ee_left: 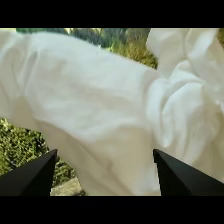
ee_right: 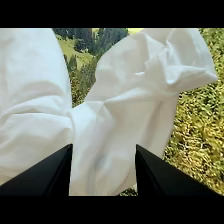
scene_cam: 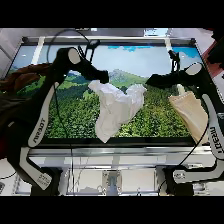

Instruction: Fold the shirts.

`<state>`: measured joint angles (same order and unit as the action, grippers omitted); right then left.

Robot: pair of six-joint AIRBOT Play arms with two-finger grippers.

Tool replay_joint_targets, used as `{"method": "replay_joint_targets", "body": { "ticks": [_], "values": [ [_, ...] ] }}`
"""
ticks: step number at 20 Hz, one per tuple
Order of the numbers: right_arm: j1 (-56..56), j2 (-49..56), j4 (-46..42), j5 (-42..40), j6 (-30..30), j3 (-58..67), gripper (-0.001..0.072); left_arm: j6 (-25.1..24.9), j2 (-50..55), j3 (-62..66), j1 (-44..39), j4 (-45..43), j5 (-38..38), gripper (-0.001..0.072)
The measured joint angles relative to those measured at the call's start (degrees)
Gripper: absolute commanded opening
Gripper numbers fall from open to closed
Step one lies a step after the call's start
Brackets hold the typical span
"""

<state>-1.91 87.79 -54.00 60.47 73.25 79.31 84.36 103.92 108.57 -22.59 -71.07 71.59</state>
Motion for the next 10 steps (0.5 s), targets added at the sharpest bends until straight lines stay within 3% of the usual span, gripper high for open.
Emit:
{"method": "replay_joint_targets", "body": {
  "ticks": [6,10],
  "values": [
    [0.7,7.9,-0.1,-7.8,0.3,-0.7,0.0449,4.7,10.8,0.0,-0.6,2.8,4.5,0.0711],
    [0.7,11.9,2.2,-13.4,1.2,-0.7,0.0501,5.5,12.8,0.0,-0.7,4.6,2.8,0.0711]
  ]
}}
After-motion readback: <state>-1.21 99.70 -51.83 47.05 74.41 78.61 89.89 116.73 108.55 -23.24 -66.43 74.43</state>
